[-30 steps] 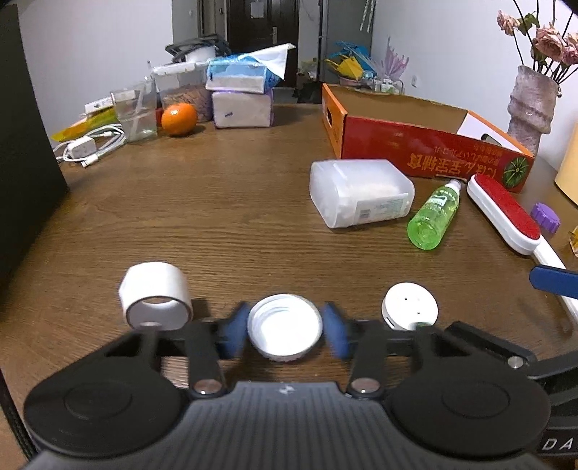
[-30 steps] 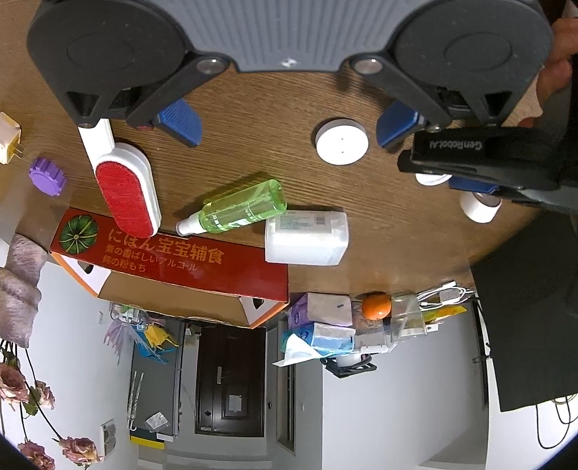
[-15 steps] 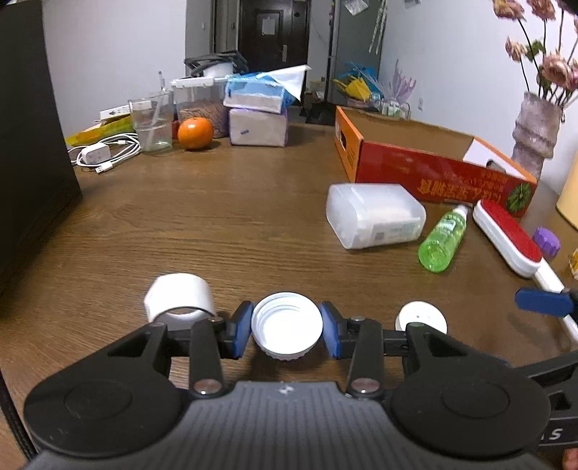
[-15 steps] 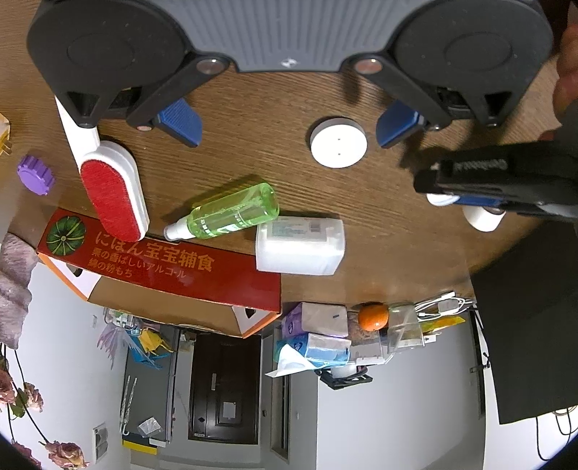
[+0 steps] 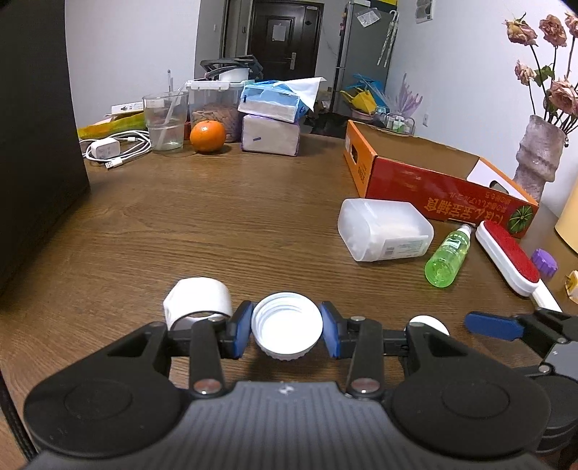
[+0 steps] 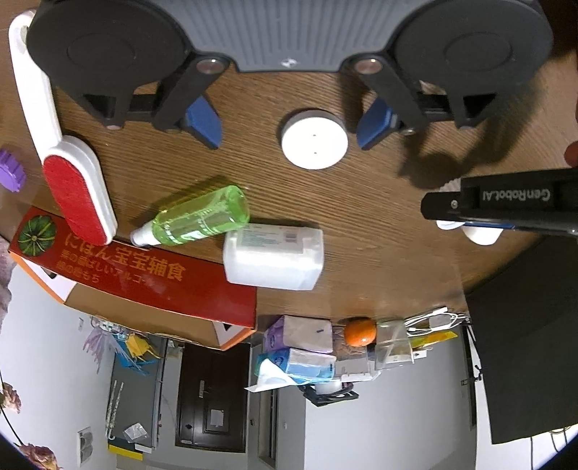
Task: Organize rigid objects
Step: 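Grasp the ridged white cap with the left tool while the right tool grasps the flat white cap, then lift both white caps and carry them toward the cardboard box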
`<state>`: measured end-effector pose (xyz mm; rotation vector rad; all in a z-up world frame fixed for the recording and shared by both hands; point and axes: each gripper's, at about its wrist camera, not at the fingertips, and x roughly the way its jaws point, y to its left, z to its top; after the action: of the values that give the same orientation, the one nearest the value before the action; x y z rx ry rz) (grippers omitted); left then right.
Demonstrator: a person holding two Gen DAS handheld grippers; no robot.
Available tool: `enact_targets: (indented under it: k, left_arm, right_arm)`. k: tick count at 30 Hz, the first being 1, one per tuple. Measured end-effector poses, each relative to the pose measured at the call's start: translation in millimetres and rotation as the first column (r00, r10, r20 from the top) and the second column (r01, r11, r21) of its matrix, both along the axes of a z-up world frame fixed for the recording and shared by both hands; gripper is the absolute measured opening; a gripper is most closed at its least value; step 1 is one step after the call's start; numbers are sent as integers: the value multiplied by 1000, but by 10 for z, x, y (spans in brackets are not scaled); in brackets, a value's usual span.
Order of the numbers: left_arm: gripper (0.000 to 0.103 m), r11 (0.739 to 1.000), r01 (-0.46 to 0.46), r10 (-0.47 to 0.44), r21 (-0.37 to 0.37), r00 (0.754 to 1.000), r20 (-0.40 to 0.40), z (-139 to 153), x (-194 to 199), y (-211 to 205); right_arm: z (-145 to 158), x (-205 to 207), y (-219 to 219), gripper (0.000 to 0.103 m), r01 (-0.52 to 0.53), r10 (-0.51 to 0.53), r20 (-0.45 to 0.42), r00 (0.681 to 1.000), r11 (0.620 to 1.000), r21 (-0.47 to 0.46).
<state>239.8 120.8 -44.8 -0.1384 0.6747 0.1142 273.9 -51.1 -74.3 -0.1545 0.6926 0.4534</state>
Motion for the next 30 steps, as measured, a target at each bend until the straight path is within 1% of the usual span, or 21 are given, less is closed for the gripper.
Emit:
enact_targets:
  k: [1, 2, 3, 4, 5, 6, 20, 24, 30]
  left_arm:
    - [41, 1000, 1, -1, 1, 1000, 1, 1, -1, -4]
    - [41, 1000, 1, -1, 4, 1000, 1, -1, -5, -6]
    - [41, 1000, 2, -2, 6, 1000, 1, -3, -4, -9]
    - [41, 1000, 2, -2, 6, 1000, 0, -4, -5, -9]
    - [41, 1000, 2, -2, 6, 1000, 1, -5, -8, -9]
    - [41, 1000, 1, -1, 6, 1000, 1, -5, -7, -10]
    - [41, 1000, -7, 7, 19, 1000, 5, 12, -21, -18]
    - [41, 999, -12, 12, 33, 1000, 10, 39, -28, -54]
    - [41, 1000, -4, 3, 22, 1000, 14, 93, -38, -133]
  right_arm:
    - [-3, 2, 12, 71, -3, 3, -1, 1000, 1000, 0]
    - [-1, 2, 17, 70, -6, 6, 0, 1000, 1000, 7]
    - [1, 0, 19, 65, -7, 7, 2, 1000, 1000, 10]
    - [4, -2, 19, 58, -8, 8, 5, 1000, 1000, 12]
    - [7, -8, 13, 53, -14, 14, 7, 1000, 1000, 19]
    - [11, -16, 10, 39, -19, 19, 11, 1000, 999, 25]
    - [34, -46, -12, 38, -8, 7, 33, 999, 999, 33]
    - [88, -87, -42, 38, -9, 7, 54, 999, 999, 37]
    - [198, -140, -127, 38, -7, 3, 90, 996, 999, 45]
